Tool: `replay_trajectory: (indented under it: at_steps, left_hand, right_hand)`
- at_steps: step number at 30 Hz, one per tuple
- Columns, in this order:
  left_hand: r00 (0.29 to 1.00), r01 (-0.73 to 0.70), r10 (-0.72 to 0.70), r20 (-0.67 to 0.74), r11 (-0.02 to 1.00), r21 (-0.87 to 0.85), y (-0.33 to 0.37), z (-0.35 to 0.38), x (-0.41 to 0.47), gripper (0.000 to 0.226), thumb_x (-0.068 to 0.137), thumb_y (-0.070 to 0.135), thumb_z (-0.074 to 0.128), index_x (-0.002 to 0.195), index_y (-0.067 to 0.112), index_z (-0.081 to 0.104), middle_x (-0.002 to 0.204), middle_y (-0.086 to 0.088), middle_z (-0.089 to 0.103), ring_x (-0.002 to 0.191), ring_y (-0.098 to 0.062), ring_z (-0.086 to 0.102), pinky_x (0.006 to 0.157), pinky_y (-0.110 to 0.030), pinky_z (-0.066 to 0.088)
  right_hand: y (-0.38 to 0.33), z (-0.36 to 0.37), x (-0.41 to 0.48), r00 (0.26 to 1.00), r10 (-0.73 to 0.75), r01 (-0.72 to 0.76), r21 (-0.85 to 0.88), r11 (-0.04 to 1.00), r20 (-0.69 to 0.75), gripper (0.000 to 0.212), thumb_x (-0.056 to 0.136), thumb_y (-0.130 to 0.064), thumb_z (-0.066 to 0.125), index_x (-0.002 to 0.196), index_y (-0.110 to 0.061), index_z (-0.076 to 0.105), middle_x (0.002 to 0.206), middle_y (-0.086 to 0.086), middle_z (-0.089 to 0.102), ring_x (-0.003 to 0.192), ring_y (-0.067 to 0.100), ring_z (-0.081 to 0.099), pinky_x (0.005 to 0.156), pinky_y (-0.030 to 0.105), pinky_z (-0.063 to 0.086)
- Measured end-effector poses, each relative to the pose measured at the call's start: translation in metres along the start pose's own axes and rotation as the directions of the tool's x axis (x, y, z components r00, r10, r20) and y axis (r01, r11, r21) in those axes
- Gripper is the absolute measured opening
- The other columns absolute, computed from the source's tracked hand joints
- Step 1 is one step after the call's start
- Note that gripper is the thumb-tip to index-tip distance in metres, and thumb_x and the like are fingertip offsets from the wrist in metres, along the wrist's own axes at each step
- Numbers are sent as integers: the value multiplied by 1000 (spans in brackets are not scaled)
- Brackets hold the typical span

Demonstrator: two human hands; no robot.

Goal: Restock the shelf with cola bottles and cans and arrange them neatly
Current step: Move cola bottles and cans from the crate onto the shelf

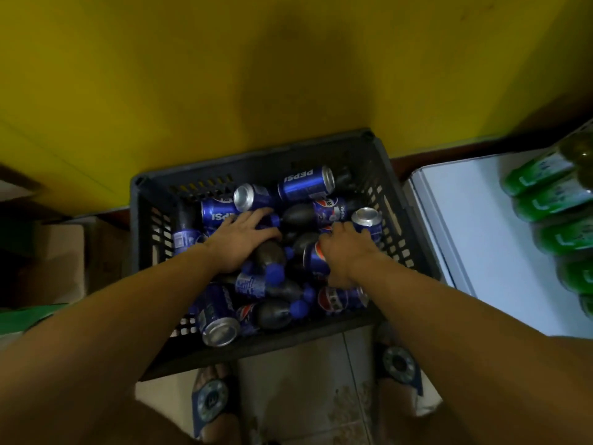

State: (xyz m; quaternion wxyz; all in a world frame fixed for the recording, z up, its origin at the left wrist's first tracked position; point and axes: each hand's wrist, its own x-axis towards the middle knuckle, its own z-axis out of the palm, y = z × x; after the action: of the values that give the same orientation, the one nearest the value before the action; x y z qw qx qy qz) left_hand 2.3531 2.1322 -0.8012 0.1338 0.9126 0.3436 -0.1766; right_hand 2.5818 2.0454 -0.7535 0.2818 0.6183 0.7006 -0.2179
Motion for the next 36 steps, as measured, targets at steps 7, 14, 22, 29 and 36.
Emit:
replay_trajectory:
  at_steps: [7,14,22,29,36]
  left_hand:
    - [926,-26,-296,-236,573,-819,15,-64,-66,60,80,17,85,130,22,52,121,7,67,109,7,61,93,-14,46]
    - [715,-389,-542,-441,215,-896,83,-158,-138,56,81,47,76,130,28,56,119,6,70,110,-12,68,90,-33,54]
    - [746,-616,-357,-562,-47,-787,235,-265,-154,55,79,50,74,126,27,59,102,2,72,95,-21,68,85,-42,56]
    - [817,-568,-5,-576,-178,-804,437,-297,-150,30,91,33,70,120,29,61,108,-3,73,101,-25,70,94,-46,55]
    - [748,-559,350,-565,-128,-819,641,-308,-158,23,94,27,69,113,33,58,111,3,72,106,-20,68,98,-41,52]
  right_hand:
    - [-12,-48,-46,970,85,-64,96,993,-227,69,78,-39,76,134,-14,43,131,15,53,126,37,38,102,52,38]
    - [-10,-78,-153,875,139,-56,189,980,-464,90,82,-41,75,152,-18,24,143,14,44,133,39,33,102,54,37]
    - [69,-80,-329,638,498,-261,444,857,-587,73,73,-34,75,135,-24,38,117,7,53,104,32,58,81,42,50]
    - [131,16,-548,312,810,-524,622,582,-496,72,74,-36,72,138,-25,39,122,5,55,104,31,58,81,39,48]
    - [148,132,-727,-9,963,-611,764,209,-270,79,76,-42,73,141,-29,29,132,2,57,112,32,59,85,43,52]
